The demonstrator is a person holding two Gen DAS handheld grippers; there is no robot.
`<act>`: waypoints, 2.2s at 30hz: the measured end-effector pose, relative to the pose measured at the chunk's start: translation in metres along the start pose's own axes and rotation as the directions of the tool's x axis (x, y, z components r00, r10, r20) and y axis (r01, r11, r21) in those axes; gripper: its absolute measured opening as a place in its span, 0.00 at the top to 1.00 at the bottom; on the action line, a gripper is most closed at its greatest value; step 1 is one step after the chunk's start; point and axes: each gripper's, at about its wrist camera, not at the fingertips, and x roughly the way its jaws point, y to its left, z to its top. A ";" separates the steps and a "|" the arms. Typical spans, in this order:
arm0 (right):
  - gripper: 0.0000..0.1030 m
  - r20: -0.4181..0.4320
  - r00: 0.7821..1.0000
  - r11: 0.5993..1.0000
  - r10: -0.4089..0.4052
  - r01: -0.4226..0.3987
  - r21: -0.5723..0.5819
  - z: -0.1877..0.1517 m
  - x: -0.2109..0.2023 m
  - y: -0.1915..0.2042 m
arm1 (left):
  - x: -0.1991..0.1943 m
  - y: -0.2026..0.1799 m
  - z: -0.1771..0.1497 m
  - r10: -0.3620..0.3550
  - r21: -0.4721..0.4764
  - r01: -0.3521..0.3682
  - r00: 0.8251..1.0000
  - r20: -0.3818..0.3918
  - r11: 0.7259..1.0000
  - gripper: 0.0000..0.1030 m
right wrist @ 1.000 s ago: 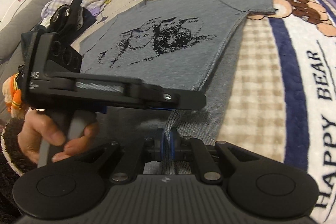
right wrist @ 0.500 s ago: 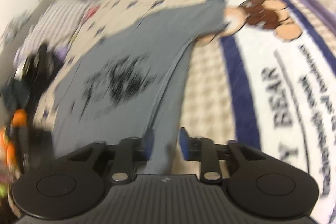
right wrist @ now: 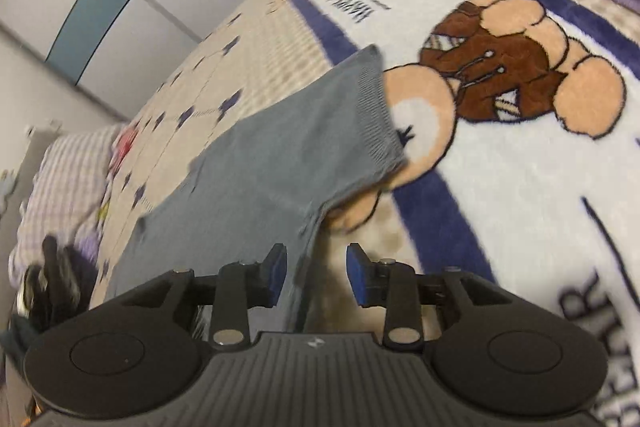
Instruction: Fold clothes
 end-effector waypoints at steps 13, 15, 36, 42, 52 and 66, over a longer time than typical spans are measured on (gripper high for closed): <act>0.95 0.174 0.981 0.995 0.086 -0.094 0.039 0.019 0.019 -0.001 | -0.012 0.006 -0.008 -0.018 0.004 0.018 1.000 -0.007 1.000 0.95; 0.95 0.177 0.976 0.992 0.124 -0.127 0.005 0.020 0.015 0.009 | -0.017 0.005 -0.010 -0.018 0.011 0.018 1.000 -0.007 1.000 0.95; 0.95 0.027 0.939 0.899 0.343 -0.320 -0.298 -0.019 0.032 0.115 | -0.054 0.010 -0.043 0.022 0.014 -0.022 1.000 0.018 1.000 0.95; 0.91 -0.088 0.956 0.890 0.280 -0.293 -0.349 -0.036 0.049 0.124 | -0.065 0.015 -0.042 0.040 0.024 -0.041 0.999 0.028 0.999 0.87; 0.66 -0.073 0.975 0.946 0.212 -0.223 -0.234 -0.011 -0.002 0.091 | -0.099 0.011 0.006 0.117 0.087 -0.126 0.988 0.097 0.988 0.40; 0.63 -0.086 0.981 0.984 0.173 -0.176 -0.034 0.012 -0.039 0.035 | -0.066 0.009 0.106 -0.075 0.379 0.058 0.997 0.029 0.923 0.12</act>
